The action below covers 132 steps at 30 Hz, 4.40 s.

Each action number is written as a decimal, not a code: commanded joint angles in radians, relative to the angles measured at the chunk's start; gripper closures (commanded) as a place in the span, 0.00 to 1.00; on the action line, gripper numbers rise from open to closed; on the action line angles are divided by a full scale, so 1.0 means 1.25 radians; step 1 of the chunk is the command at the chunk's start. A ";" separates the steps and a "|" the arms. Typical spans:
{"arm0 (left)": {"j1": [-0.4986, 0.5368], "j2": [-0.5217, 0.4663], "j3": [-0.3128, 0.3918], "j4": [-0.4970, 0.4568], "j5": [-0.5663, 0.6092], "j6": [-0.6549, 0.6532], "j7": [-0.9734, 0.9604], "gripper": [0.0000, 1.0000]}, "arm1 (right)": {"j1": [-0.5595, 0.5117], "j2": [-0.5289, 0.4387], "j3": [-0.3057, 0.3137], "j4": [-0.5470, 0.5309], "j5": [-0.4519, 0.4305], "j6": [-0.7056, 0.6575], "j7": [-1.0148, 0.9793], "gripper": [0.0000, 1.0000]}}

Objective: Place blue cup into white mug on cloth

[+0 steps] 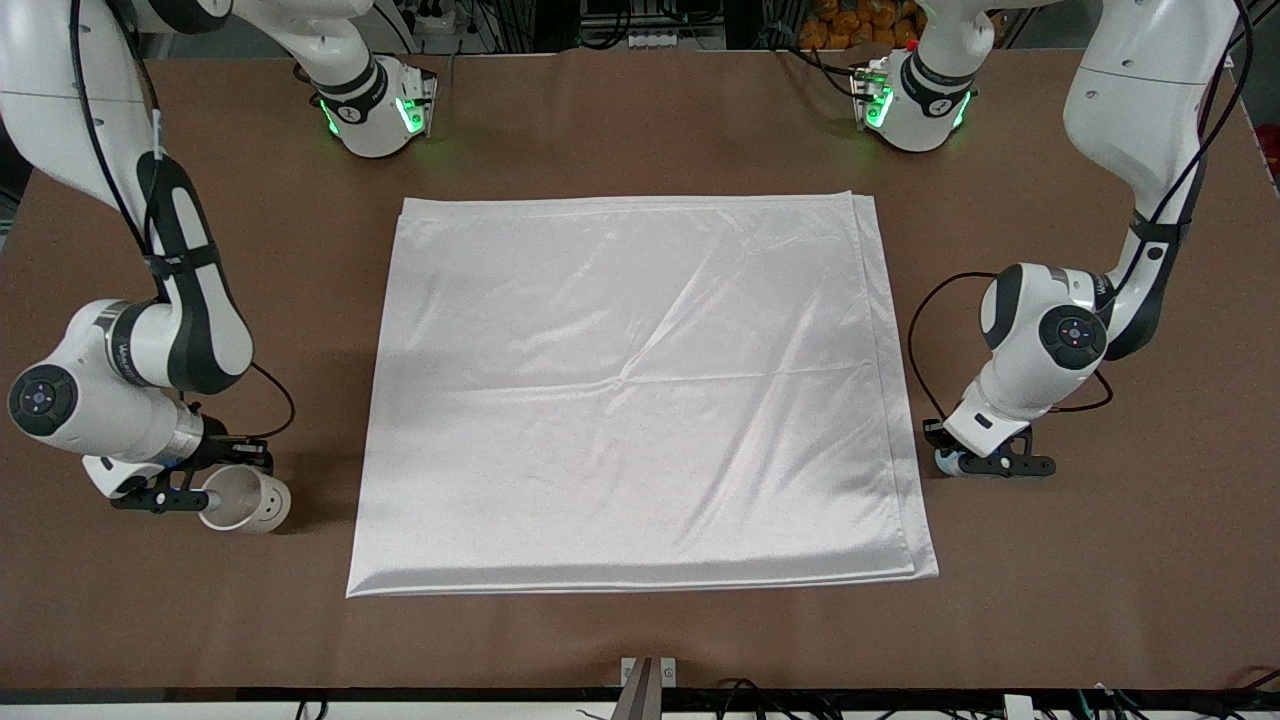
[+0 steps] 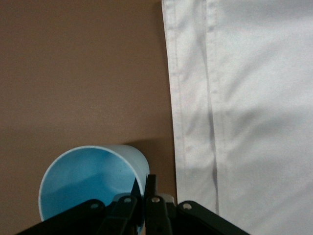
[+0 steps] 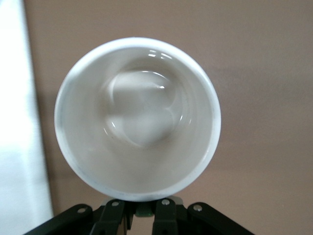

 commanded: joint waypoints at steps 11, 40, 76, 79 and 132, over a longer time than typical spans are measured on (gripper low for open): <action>0.003 -0.014 -0.004 0.003 0.019 0.001 -0.005 1.00 | 0.029 -0.043 0.121 0.044 0.034 -0.079 0.091 1.00; -0.002 -0.244 -0.015 0.066 0.013 -0.327 0.004 1.00 | 0.422 0.021 0.113 0.060 -0.007 -0.041 0.693 1.00; -0.004 -0.280 -0.070 0.322 -0.041 -0.722 0.062 1.00 | 0.618 0.110 0.115 0.061 -0.146 0.074 0.905 1.00; -0.005 -0.279 -0.070 0.322 -0.040 -0.722 0.062 1.00 | 0.618 0.113 0.115 0.061 -0.145 0.074 0.912 0.96; -0.171 -0.203 -0.194 0.387 -0.031 -0.717 0.029 1.00 | 0.237 -0.090 0.114 0.050 -0.151 -0.154 0.422 0.00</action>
